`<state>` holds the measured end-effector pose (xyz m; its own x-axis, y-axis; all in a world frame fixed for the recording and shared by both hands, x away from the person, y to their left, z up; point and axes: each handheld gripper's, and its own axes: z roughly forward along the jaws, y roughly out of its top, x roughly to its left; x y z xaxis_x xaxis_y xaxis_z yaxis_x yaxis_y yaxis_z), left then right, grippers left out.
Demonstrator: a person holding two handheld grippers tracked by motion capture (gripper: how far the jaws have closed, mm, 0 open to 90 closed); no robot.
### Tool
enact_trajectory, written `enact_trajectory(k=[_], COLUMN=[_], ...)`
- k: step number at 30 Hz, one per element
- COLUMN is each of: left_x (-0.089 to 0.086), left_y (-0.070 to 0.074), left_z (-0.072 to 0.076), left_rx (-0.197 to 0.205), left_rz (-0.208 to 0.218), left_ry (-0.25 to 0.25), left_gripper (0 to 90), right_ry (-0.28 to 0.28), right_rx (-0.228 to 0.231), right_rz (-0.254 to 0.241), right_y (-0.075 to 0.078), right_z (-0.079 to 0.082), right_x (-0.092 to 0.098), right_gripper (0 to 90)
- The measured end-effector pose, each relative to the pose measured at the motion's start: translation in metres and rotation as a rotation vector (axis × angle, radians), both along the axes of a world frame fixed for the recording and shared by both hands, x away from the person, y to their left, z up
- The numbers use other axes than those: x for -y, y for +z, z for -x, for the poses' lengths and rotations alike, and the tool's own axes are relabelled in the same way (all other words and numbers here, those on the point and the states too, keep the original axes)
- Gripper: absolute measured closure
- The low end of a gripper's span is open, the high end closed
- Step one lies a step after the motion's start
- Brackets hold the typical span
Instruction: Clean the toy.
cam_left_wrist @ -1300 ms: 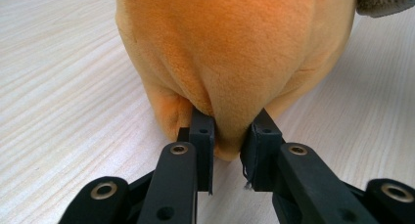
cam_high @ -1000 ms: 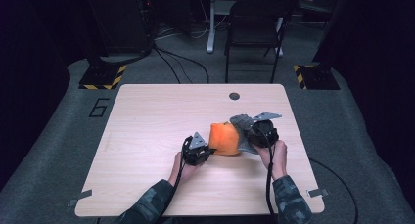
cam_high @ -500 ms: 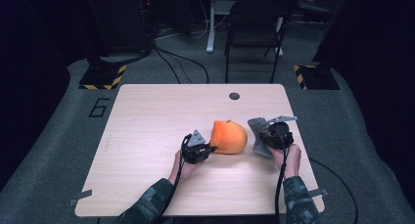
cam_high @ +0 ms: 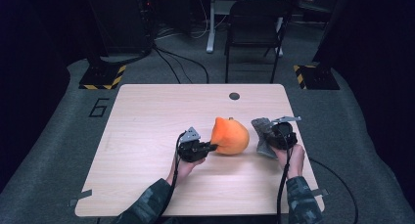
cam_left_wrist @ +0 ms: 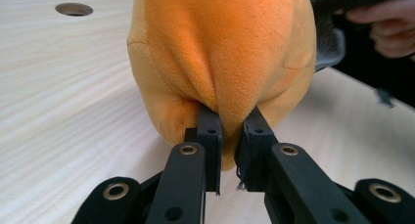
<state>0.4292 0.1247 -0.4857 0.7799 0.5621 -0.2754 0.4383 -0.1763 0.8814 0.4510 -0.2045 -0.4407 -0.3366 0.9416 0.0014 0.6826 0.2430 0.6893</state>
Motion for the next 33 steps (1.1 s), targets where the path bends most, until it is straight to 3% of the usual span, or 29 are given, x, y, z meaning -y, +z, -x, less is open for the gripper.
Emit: enact_trajectory(k=[3,7,11,15,16,17,21,28,31,33], left_x=[-0.002,-0.006,-0.009,-0.010,-0.010,-0.010,-0.012,-0.010,-0.009,-0.008], left_y=[0.000,-0.007,-0.016,-0.019,-0.020,-0.021,-0.024,-0.023,-0.023,-0.022], left_z=[0.002,0.003,-0.001,-0.003,-0.003,-0.004,-0.007,-0.005,-0.004,-0.002], left_rx=[-0.054,-0.133,-0.162,-0.158,-0.147,-0.152,-0.167,-0.146,-0.137,-0.109], left_rz=[0.027,0.031,0.015,-0.008,-0.031,-0.027,-0.020,-0.037,-0.041,-0.075], left_ry=[0.000,0.021,0.048,0.069,0.080,0.082,0.099,0.108,0.108,0.096], left_gripper=[81.7,81.6,81.4,80.5,80.5,79.7,78.3,75.5,74.5,73.0], right_ry=[-0.002,-0.007,-0.008,0.015,0.029,0.058,0.127,0.251,0.305,0.325], right_rx=[-0.006,-0.012,-0.024,-0.014,-0.007,0.008,0.048,0.094,0.088,0.073], right_rz=[0.008,0.014,0.012,0.017,0.022,0.029,0.035,0.005,0.006,0.017], right_y=[0.000,-0.001,-0.002,0.002,0.004,0.013,0.028,0.060,0.060,0.052], right_z=[0.002,0.004,0.005,0.006,0.007,0.011,0.016,0.029,0.027,0.022], right_x=[0.003,0.008,0.008,-0.001,-0.005,-0.019,-0.043,-0.093,-0.117,-0.130], right_gripper=[72.0,72.1,72.2,72.2,72.3,72.3,72.4,72.7,72.8,73.1])
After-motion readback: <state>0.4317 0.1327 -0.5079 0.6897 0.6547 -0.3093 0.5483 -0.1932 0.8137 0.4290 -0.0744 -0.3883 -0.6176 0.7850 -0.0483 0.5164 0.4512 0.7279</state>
